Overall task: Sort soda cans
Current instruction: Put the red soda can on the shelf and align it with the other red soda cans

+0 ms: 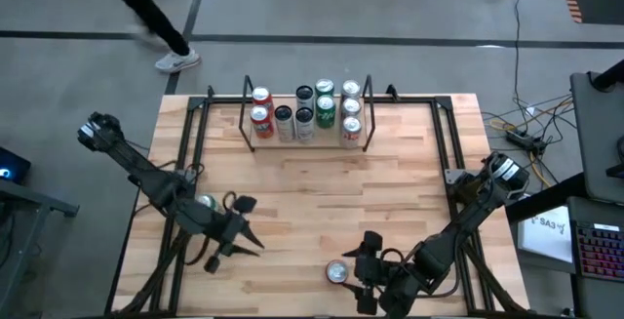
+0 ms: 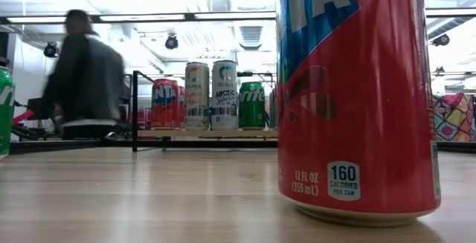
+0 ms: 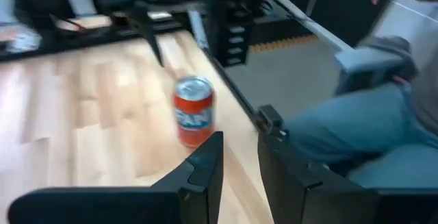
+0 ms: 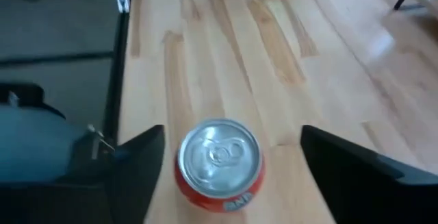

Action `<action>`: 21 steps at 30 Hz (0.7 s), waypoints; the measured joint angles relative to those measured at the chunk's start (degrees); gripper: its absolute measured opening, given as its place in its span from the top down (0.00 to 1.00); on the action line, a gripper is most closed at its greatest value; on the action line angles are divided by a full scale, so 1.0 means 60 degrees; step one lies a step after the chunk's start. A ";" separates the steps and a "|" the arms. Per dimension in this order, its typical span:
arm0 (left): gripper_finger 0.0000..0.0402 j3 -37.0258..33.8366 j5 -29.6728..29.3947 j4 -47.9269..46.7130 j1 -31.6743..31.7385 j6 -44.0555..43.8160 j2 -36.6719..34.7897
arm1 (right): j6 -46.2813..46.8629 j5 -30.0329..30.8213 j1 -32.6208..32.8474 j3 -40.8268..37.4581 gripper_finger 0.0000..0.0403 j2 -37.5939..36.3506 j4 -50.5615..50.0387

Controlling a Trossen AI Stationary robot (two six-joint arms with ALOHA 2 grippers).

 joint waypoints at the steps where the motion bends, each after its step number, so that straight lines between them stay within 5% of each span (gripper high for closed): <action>1: 0.81 -0.0046 -0.0172 -0.0030 -0.0016 -0.0040 -0.0140 | -0.0248 0.0006 0.0000 0.0000 0.18 0.0000 -0.0088; 6: 0.81 -0.0152 -0.0637 -0.0034 -0.0031 0.0147 -0.0424 | -0.0872 -0.0001 0.0000 -0.0196 0.07 0.0004 -0.0236; 21: 0.81 -0.0163 -0.1134 0.0041 -0.0031 0.0298 -0.0389 | 0.0047 -0.0370 -0.0022 -0.0554 0.07 0.0136 0.0045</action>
